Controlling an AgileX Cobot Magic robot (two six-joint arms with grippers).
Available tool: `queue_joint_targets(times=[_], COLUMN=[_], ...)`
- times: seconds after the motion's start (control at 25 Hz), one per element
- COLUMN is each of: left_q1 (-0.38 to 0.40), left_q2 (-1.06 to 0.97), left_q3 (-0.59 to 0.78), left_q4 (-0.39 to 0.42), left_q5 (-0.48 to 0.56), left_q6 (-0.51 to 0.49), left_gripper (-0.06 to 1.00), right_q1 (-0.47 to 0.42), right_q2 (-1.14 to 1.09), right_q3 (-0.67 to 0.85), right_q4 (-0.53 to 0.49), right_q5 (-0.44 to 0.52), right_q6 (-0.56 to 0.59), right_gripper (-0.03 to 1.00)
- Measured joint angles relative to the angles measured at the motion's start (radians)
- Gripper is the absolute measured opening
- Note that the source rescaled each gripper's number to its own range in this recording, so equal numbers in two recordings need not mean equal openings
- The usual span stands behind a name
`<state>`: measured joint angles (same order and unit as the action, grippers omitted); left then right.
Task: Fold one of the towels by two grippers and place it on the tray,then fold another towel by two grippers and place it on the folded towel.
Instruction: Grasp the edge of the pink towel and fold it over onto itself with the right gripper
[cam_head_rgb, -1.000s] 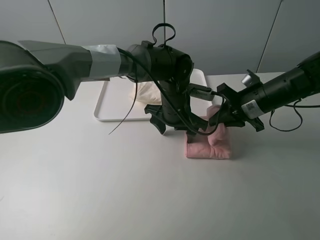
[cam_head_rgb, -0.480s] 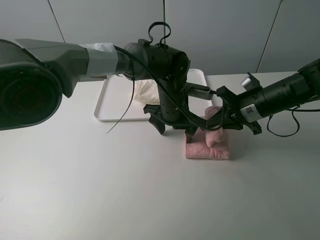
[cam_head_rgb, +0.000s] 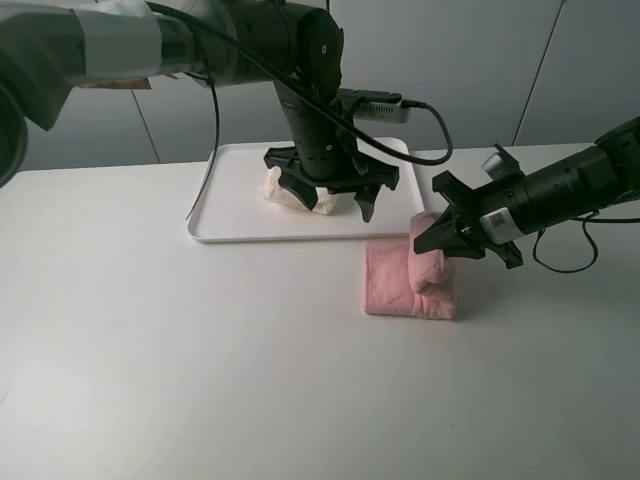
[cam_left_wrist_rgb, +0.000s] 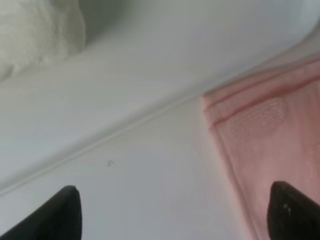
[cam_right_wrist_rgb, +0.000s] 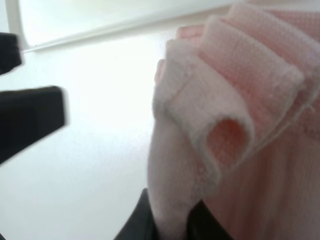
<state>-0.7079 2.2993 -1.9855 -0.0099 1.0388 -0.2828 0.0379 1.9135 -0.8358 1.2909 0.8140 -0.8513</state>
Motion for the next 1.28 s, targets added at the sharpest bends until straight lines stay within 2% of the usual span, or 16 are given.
queue_joint_targets(times=[0.12,0.2,0.24,0.32,0.4,0.64,0.76,0.88,1.0,1.12,1.28], left_q1=[0.012,0.018,0.02,0.027,0.036,0.058,0.067,0.072,0.078,0.078,0.078], left_q2=[-0.037,-0.057,-0.066,-0.075,-0.079,-0.08,-0.08,-0.08,-0.08,-0.08,-0.08], left_q3=[0.0,0.0,0.0,-0.013,-0.03,-0.088,-0.092,-0.092,-0.092,-0.092,-0.092], left_q4=[0.0,0.01,0.01,0.01,0.01,0.016,0.02,0.024,0.024,0.045,0.052], left_q5=[-0.008,-0.013,-0.014,-0.012,-0.009,0.019,0.033,0.06,0.078,0.082,0.095], left_q6=[0.014,0.016,0.018,0.021,0.024,0.034,0.048,0.065,0.069,0.074,0.089], left_gripper=[0.96,0.96,0.96,0.96,0.96,0.96,0.96,0.96,0.96,0.96,0.96], right_q1=[0.0,0.0,0.0,0.0,0.0,0.0,0.0,0.0,0.0,0.0,0.0], right_q2=[0.0,0.0,0.0,0.0,0.0,0.0,0.0,-0.003,-0.028,-0.047,-0.049], right_q3=[0.0,0.0,0.0,0.0,0.0,0.0,0.0,0.0,0.0,-0.002,-0.029], right_q4=[0.002,0.005,0.005,0.009,0.009,0.027,0.053,0.057,0.051,0.009,-0.145], right_q5=[-0.002,-0.002,0.002,0.016,0.033,0.103,0.118,0.089,0.026,-0.021,-0.06], right_q6=[0.0,-0.002,-0.002,-0.004,-0.004,-0.015,-0.029,-0.029,-0.025,0.01,0.129], right_gripper=[0.06,0.16,0.26,0.41,0.47,0.5,0.56,0.67,0.7,0.7,0.7])
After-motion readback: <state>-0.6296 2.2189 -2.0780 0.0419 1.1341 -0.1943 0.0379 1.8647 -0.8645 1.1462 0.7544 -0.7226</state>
